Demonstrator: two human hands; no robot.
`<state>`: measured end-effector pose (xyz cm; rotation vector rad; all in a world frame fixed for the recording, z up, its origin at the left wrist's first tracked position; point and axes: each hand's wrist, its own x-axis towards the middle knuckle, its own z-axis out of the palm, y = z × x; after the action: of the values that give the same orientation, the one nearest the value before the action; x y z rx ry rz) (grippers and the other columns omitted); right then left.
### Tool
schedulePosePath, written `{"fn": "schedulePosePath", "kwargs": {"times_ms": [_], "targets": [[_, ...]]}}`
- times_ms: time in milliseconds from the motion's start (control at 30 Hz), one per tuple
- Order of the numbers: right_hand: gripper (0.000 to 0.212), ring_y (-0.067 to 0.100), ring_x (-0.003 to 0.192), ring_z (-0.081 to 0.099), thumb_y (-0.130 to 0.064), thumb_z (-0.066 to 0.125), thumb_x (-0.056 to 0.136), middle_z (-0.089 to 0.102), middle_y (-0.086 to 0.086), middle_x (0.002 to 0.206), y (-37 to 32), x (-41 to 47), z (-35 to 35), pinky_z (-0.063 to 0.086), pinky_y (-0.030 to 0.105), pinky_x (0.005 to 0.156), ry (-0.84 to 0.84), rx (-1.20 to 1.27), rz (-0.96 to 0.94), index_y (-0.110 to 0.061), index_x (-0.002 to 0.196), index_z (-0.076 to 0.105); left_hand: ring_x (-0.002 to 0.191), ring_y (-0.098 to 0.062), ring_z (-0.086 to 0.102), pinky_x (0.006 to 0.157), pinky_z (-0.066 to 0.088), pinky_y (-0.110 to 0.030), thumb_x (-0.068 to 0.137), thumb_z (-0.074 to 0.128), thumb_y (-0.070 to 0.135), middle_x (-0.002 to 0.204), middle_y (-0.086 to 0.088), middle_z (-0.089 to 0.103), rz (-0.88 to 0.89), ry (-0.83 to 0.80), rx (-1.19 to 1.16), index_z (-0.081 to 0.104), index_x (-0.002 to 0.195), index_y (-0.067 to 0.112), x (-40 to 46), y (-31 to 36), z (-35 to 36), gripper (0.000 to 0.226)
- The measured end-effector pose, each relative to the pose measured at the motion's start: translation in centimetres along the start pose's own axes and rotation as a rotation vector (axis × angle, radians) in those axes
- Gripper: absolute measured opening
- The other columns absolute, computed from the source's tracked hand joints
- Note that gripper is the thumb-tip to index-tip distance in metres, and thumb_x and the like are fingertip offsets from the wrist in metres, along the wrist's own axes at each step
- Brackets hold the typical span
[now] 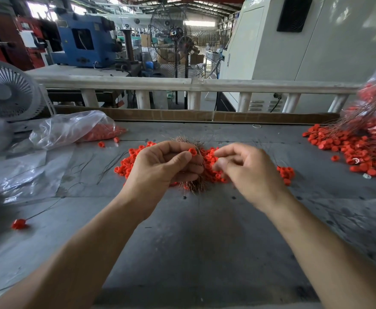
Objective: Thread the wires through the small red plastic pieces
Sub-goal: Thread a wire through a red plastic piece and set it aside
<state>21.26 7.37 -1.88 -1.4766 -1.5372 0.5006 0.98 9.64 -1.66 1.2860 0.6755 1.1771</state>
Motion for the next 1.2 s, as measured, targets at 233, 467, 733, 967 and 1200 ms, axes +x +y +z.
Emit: {"fn": "schedulePosePath", "kwargs": {"times_ms": [233,467,733,967,1200], "targets": [[0.019,0.013,0.072,0.066,-0.029,0.077,0.083,0.069,-0.012,0.067,2.6,1.2,-3.7,0.056,0.034,0.072,0.129,-0.465,0.221,-0.033,0.066,0.07,0.088,-0.03,0.076,0.074,0.063,-0.032,0.096,0.062,0.004,0.1,-0.019,0.076,-0.001,0.034,0.019,0.068,0.109,0.001,0.0,0.0,-0.1,0.015],[0.016,0.003,0.069,0.062,-0.031,0.082,0.083,0.07,-0.016,0.073,2.3,1.0,-2.4,0.043,0.023,0.057,0.016,-0.49,0.165,-0.036,0.071,0.071,0.088,-0.03,0.076,0.071,0.061,-0.03,0.097,0.063,0.005,0.098,-0.016,0.077,0.006,0.048,0.072,0.07,0.105,0.005,0.3,-0.3,-0.1,0.011],[0.018,0.011,0.079,0.063,-0.045,0.08,0.082,0.066,-0.014,0.081,1.8,1.0,0.1,0.046,0.029,0.067,-0.012,-0.646,0.068,-0.03,0.082,0.071,0.09,-0.03,0.076,0.072,0.061,-0.03,0.096,0.064,0.007,0.098,-0.015,0.077,0.007,0.029,0.086,0.071,0.105,0.007,0.4,-0.5,-0.2,0.011],[0.015,0.005,0.073,0.061,-0.032,0.079,0.085,0.063,-0.015,0.074,1.6,0.8,0.1,0.049,0.025,0.065,0.047,-0.45,0.023,-0.027,0.084,0.065,0.089,-0.03,0.076,0.073,0.061,-0.031,0.096,0.064,0.007,0.097,-0.015,0.077,0.006,0.035,0.089,0.071,0.104,0.008,0.4,-0.4,0.0,0.01],[0.007,0.007,0.067,0.067,-0.017,0.077,0.089,0.072,-0.001,0.075,-0.4,0.0,-0.1,0.053,0.019,0.061,0.034,0.054,0.0,-0.023,0.089,0.073,0.087,-0.029,0.076,0.072,0.061,-0.029,0.097,0.064,0.005,0.097,-0.015,0.078,0.003,0.03,0.094,0.071,0.104,0.006,0.3,-0.5,0.1,0.01]]}}
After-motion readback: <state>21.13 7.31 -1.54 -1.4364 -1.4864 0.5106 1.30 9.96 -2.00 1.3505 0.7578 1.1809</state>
